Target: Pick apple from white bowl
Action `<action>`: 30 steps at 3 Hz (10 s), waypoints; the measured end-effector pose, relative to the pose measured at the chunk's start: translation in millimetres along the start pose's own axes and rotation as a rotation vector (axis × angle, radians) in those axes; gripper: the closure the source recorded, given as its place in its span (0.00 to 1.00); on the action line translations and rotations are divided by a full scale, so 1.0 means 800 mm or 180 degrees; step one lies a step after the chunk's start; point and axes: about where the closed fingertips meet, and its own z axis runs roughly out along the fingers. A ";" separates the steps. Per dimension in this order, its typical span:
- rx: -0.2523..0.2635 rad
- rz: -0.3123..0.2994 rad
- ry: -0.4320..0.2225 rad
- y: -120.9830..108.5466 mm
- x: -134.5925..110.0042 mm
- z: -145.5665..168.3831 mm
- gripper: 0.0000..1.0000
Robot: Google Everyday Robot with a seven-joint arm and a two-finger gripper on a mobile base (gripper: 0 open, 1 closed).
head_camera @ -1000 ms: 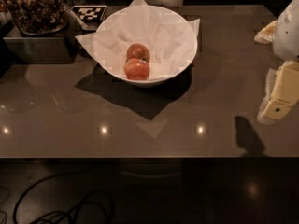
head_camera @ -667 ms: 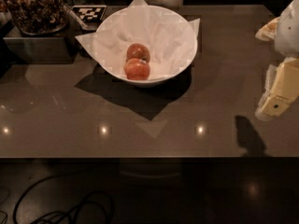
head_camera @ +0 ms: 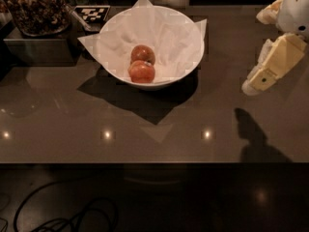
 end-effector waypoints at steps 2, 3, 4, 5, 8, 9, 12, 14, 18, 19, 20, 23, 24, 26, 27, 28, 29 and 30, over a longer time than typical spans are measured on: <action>-0.0225 0.0167 -0.0574 -0.022 -0.096 0.048 0.00; -0.0336 0.0103 -0.0646 -0.013 -0.132 0.075 0.00; -0.0357 0.0068 -0.0622 -0.008 -0.134 0.077 0.00; -0.0236 0.0155 -0.0636 -0.007 -0.137 0.086 0.00; -0.0055 0.0260 -0.0630 -0.011 -0.143 0.106 0.42; -0.0032 0.0207 -0.0661 -0.004 -0.150 0.115 0.60; 0.0022 -0.0318 -0.0754 0.019 -0.217 0.188 0.38; 0.0221 -0.0333 -0.0730 -0.027 -0.233 0.207 0.39; 0.0040 0.0430 -0.0502 -0.034 -0.175 0.261 0.32; -0.0023 0.0437 -0.0440 -0.029 -0.174 0.278 0.33; -0.0068 0.0491 -0.0464 -0.029 -0.180 0.287 0.35; -0.0123 0.0662 -0.0459 -0.037 -0.189 0.306 0.38; -0.0191 0.0707 -0.0416 -0.035 -0.185 0.315 0.38; -0.0393 0.0696 -0.0318 -0.022 -0.182 0.336 0.38; -0.0450 0.0682 -0.0337 -0.021 -0.185 0.334 0.57; -0.0621 0.0607 -0.0516 -0.018 -0.192 0.319 0.79; -0.0760 0.0474 -0.0797 -0.021 -0.199 0.278 1.00; -0.1128 0.0407 -0.1184 -0.027 -0.199 0.236 1.00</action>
Offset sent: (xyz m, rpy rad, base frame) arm 0.0807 0.1224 0.0076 0.3064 0.0386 0.0368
